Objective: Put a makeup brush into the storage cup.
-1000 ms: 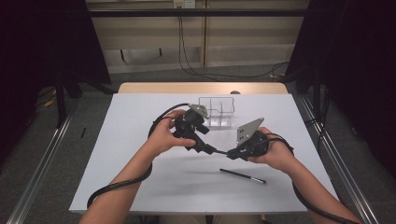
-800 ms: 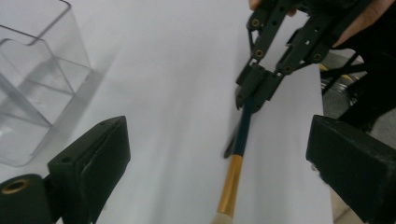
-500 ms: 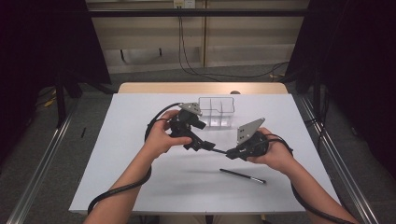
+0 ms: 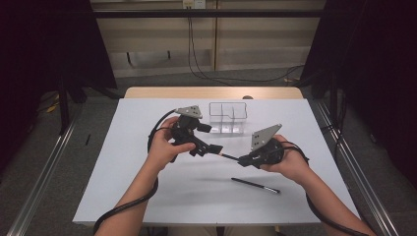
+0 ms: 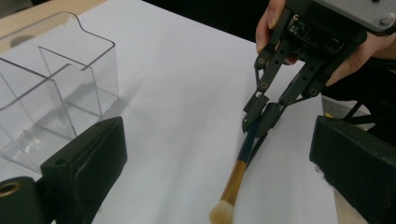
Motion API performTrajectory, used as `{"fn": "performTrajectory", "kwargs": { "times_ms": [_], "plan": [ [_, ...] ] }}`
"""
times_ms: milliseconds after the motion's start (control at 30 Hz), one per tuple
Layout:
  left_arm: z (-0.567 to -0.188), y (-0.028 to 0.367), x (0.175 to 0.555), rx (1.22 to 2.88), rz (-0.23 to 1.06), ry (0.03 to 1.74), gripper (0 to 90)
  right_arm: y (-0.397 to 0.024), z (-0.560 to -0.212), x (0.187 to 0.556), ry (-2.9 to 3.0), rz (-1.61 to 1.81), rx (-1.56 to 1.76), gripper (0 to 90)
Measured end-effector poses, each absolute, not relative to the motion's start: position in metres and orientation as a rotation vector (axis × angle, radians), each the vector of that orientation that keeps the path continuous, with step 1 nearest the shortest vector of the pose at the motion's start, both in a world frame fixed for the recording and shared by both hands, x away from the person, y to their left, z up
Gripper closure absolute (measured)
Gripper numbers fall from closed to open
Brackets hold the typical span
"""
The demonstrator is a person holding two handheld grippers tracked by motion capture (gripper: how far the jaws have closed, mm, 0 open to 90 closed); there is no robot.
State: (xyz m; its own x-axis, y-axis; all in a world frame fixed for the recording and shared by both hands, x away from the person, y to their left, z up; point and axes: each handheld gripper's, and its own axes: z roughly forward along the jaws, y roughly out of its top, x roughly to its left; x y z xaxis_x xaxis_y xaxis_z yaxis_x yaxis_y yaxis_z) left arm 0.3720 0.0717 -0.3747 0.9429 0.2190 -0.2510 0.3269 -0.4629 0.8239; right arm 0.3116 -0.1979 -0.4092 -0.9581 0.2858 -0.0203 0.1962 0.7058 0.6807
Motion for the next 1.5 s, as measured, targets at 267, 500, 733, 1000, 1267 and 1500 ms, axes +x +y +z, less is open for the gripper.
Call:
{"fn": "performTrajectory", "kwargs": {
  "times_ms": [267,500,733,1000,1267,1500],
  "plan": [
    [-0.377,0.077,0.369,2.028,-0.103,0.391,4.1,-0.196,-0.41,0.312,2.776,1.115,0.401,85.0],
    [-0.383,0.081,0.366,1.987,-0.087,0.389,4.1,-0.195,-0.412,0.313,2.765,1.133,0.409,85.0],
    [-0.386,0.084,0.365,1.951,-0.079,0.381,4.1,-0.196,-0.411,0.313,2.738,1.162,0.432,85.0],
    [-0.387,0.088,0.365,1.927,-0.068,0.395,3.7,-0.196,-0.412,0.311,2.716,1.199,0.442,85.0],
    [-0.388,0.091,0.366,1.917,-0.081,0.41,3.7,-0.2,-0.412,0.313,2.668,1.254,0.489,85.0],
    [-0.392,0.091,0.366,1.901,-0.087,0.424,3.7,-0.205,-0.409,0.314,2.601,1.342,0.555,85.0]
  ]
}}
